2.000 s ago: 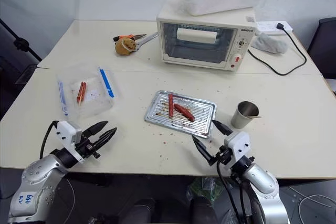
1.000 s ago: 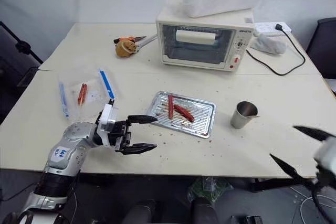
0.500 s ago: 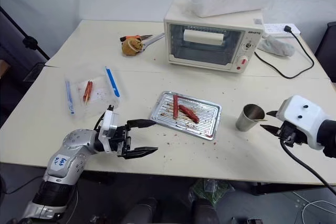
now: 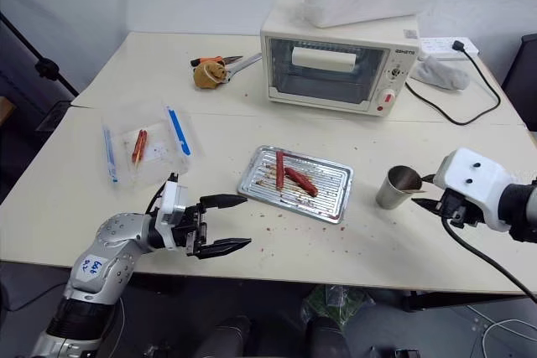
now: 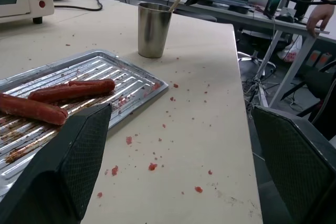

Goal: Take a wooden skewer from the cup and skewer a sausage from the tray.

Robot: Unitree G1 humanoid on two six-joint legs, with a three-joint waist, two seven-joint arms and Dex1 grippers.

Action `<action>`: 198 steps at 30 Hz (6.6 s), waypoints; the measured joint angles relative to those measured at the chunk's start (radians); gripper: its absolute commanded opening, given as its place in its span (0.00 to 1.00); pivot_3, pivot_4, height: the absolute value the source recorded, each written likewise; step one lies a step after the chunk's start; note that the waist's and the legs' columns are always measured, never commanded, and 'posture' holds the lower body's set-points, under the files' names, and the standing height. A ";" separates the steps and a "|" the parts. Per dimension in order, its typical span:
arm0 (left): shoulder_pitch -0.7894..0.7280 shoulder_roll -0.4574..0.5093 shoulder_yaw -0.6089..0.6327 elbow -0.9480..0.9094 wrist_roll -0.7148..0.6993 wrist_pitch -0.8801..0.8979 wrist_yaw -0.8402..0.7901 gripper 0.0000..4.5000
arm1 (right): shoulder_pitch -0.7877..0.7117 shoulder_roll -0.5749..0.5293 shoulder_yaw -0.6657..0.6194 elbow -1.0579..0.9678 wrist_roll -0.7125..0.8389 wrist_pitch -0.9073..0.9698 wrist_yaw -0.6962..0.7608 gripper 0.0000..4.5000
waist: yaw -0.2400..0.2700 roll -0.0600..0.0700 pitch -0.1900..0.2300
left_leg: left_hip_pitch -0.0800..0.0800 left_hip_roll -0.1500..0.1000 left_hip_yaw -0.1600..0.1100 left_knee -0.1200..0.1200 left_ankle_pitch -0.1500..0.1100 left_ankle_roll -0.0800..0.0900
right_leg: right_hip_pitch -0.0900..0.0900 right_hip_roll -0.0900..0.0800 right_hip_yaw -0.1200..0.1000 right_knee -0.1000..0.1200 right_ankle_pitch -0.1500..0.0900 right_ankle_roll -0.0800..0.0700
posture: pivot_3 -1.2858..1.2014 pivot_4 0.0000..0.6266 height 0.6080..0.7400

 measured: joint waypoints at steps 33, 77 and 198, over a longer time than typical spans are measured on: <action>0.003 -0.017 -0.003 -0.021 0.001 -0.009 0.033 1.00 | -0.268 -0.029 0.105 -0.002 0.042 0.169 0.113 0.01 | 0.000 0.001 0.001 | -0.001 0.000 0.000 -0.002 0.000 0.000 | -0.002 0.000 0.000 -0.001 0.000 0.000 | 0.52 0.24 1.00; 0.020 -0.026 -0.013 0.015 0.022 -0.061 0.024 1.00 | -0.148 -0.089 0.033 -0.098 0.115 0.449 0.172 0.95 | 0.002 0.002 0.001 | -0.008 0.000 0.002 -0.001 0.000 -0.001 | -0.011 0.000 0.001 0.001 0.000 0.000 | 0.52 0.24 1.00; -0.121 -0.094 0.025 -0.142 -0.247 0.277 0.080 0.01 | -0.607 0.479 0.307 -0.009 0.706 0.558 -0.013 0.00 | -0.001 0.001 0.003 | -0.018 0.000 0.000 0.010 0.001 -0.002 | -0.018 0.000 0.000 0.008 0.001 0.001 | 0.52 0.24 1.00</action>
